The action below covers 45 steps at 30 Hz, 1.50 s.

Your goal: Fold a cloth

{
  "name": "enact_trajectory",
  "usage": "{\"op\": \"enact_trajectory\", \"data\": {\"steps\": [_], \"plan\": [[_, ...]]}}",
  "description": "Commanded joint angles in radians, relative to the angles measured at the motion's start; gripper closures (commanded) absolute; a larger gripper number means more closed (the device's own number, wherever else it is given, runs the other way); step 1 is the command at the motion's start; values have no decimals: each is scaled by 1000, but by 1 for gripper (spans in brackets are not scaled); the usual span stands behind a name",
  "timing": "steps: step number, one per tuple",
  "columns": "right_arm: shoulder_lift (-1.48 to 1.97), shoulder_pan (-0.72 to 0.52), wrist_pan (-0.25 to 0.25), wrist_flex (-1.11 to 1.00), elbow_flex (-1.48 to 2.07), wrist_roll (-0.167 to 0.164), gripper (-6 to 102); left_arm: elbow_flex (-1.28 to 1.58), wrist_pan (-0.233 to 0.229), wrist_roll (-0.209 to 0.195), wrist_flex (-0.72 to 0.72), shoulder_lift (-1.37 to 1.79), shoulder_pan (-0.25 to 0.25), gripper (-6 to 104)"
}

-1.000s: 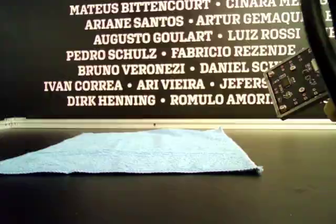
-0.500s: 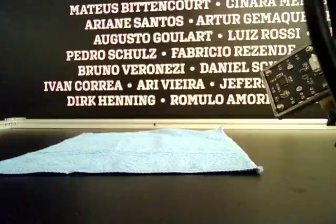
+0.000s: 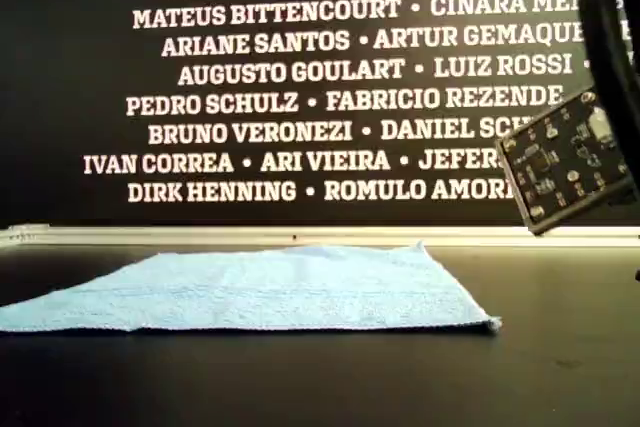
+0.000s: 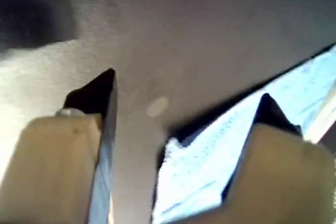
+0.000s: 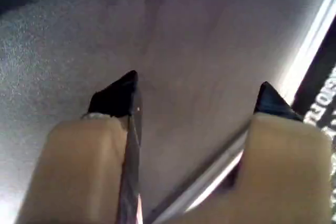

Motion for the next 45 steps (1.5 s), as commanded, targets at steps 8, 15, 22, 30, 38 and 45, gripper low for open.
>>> {"op": "enact_trajectory", "data": {"steps": [8,15,22,30,38,45], "plan": [[-189,130,-14,-101,-202,110,8,-46,123,-8,-198,11,-44,7],[-675,143,-100,-104,-420,140,7,-31,347,-11,-196,-149,-123,7],[-1117,132,-253,-109,-640,144,7,-67,362,-5,-225,-308,-124,7],[-1371,144,-253,-337,-741,147,7,-161,359,11,-360,-520,-155,7],[-1520,144,-253,-354,-871,149,7,-391,345,5,-569,-1045,-222,6],[-1710,144,-253,-353,-1063,216,8,-621,360,-8,-609,-1388,-216,6]]}}
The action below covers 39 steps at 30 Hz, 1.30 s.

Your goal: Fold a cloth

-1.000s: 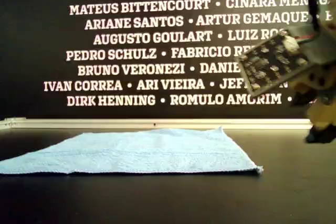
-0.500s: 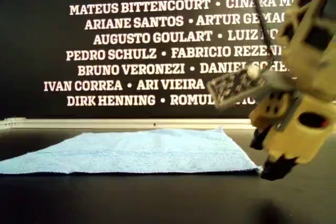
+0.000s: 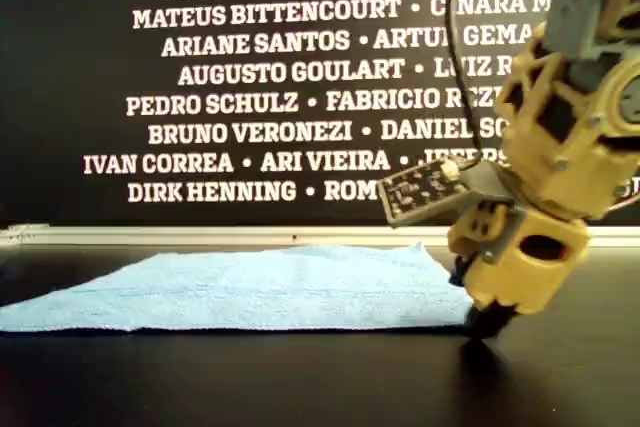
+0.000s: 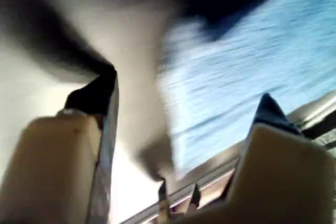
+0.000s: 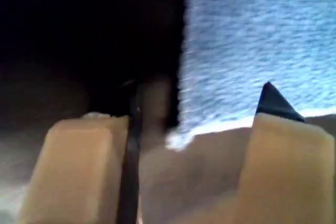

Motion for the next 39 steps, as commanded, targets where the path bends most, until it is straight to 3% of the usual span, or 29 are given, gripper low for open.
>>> {"op": "enact_trajectory", "data": {"steps": [1,19,23,28,32,39], "plan": [[-44,-6,6,-37,-112,29,8,-91,3,-6,-9,-109,-15,5],[-74,-6,5,-35,-156,34,9,-104,5,-5,0,-107,-14,7],[-74,-6,5,-34,-156,34,18,-104,5,-5,0,-107,-14,7],[-74,-6,5,-37,-158,34,39,-106,5,-5,0,-107,-14,10],[-74,-6,5,-37,-179,34,53,-107,5,3,-2,-98,-14,26],[-75,-6,2,-37,-204,34,67,-130,5,-5,-14,-51,-14,72]]}}
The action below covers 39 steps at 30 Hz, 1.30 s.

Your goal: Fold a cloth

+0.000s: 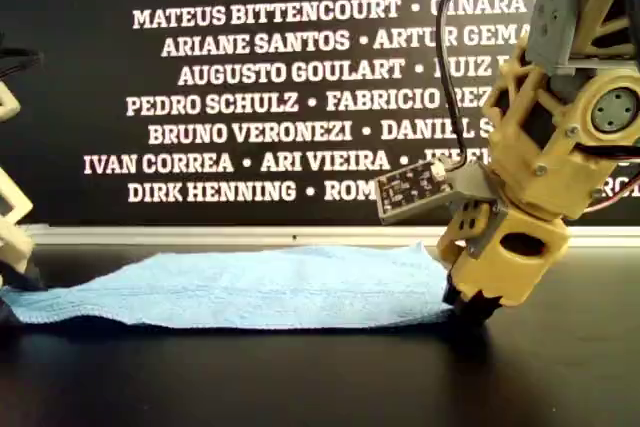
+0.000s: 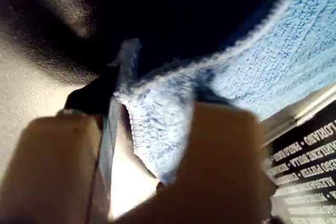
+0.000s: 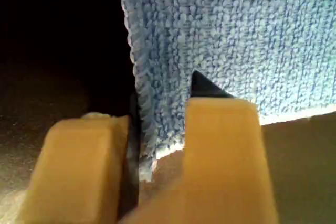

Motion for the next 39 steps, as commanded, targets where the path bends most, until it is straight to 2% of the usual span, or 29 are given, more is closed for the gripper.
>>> {"op": "enact_trajectory", "data": {"steps": [1,5,7,10,27,39], "plan": [[5,-8,-5,-37,-92,5,69,-44,3,-8,-5,25,-9,78],[5,-8,-43,-37,-92,5,79,-100,3,-8,-5,18,-9,98],[5,-9,-57,-37,-94,5,87,-110,3,-8,-5,8,-11,101],[6,-20,-57,-37,-94,5,99,-110,3,-9,-3,6,-11,98],[55,-29,-58,-35,20,6,96,-66,3,6,14,34,-9,99],[281,-31,-55,-37,249,6,96,118,3,8,14,416,-14,99]]}}
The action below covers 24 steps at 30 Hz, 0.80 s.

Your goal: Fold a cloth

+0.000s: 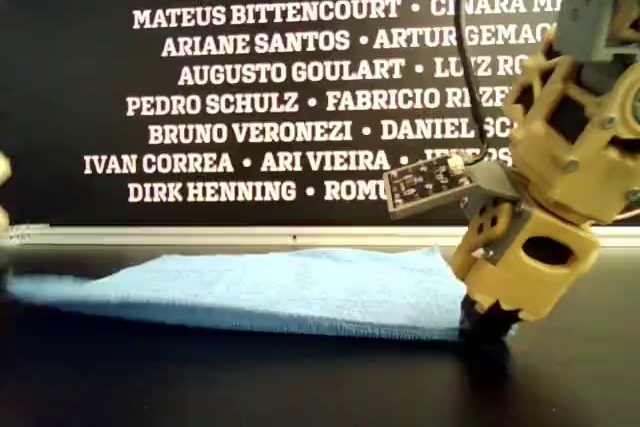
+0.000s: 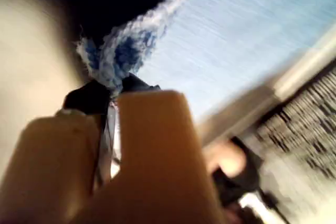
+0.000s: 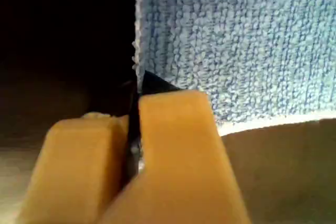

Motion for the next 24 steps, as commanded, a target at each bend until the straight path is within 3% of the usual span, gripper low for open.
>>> {"op": "enact_trajectory", "data": {"steps": [1,13,24], "plan": [[100,-8,-2,-25,5,0,96,-15,0,5,0,77,-11,99],[80,-5,9,-46,-202,0,96,-141,-14,5,-21,94,-5,99],[34,-2,11,-52,-414,-6,96,-439,-14,5,-23,-115,86,99]]}}
